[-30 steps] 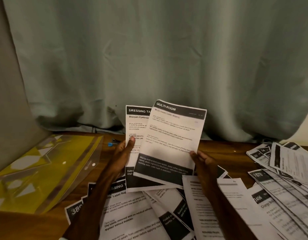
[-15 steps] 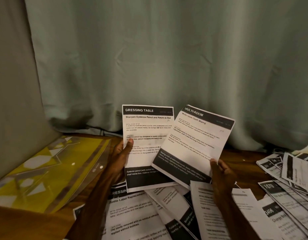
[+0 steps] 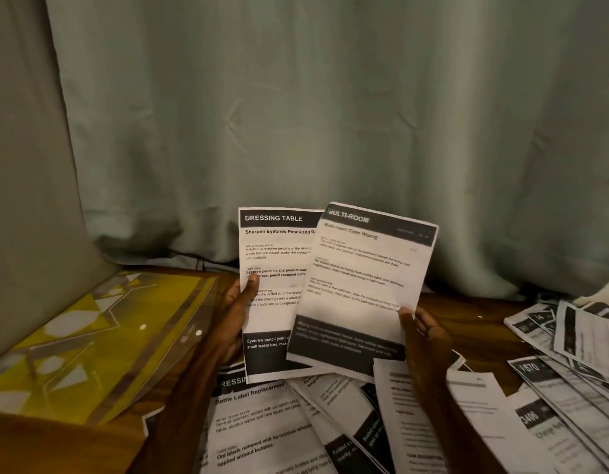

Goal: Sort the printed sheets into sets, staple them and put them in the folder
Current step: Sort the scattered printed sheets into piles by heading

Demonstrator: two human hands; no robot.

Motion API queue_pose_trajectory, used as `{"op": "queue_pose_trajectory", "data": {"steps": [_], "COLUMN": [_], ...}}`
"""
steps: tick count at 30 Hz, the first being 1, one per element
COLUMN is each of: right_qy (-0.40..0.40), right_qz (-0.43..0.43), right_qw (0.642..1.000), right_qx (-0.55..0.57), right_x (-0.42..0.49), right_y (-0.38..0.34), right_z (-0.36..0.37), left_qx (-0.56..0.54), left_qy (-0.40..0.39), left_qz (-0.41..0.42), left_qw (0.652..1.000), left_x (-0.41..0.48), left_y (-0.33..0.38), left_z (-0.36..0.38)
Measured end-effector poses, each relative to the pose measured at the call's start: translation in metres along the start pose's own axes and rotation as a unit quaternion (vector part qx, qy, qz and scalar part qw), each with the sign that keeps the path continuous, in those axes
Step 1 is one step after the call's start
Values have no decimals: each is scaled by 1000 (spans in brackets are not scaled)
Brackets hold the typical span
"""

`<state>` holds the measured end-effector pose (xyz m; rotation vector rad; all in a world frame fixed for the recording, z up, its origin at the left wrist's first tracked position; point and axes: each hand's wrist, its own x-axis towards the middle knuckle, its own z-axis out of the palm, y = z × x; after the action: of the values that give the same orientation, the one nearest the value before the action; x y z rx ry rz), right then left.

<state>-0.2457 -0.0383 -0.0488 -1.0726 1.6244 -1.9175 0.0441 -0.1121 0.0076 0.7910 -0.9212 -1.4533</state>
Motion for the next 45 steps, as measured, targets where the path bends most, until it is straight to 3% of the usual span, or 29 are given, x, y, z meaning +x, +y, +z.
{"op": "queue_pose_trajectory", "data": {"steps": [5, 9, 12, 17, 24, 30, 39, 45], "right_qy": [-13, 1, -31, -8, -56, -63, -29, -1], "right_qz": [-93, -111, -118, -92, 7, 16, 29, 40], "right_qw": [990, 980, 975, 969, 889, 871, 934, 949], "right_qx": [-104, -162, -184, -228, -454, -488, -355, -314], "right_x": [-11, -18, -19, 6, 35, 41, 43, 42], "right_y": [-7, -5, -5, 6, 46, 34, 31, 29], "right_z": [26, 42, 45, 16, -34, -42, -61, -63], "left_qx": [57, 120, 167, 94, 29, 14, 21, 27], "left_qy": [-16, -19, -23, 1, 70, 56, 52, 44], "left_qz": [-11, -8, 14, 32, 64, 60, 51, 54], "left_qw": [998, 993, 986, 995, 995, 997, 997, 997], "left_x": [-5, -6, -2, 6, 17, 14, 18, 21], "left_y": [-2, -5, -4, 3, 9, 4, -2, -5], "left_z": [11, 14, 7, -15, -52, -43, -40, -40]}}
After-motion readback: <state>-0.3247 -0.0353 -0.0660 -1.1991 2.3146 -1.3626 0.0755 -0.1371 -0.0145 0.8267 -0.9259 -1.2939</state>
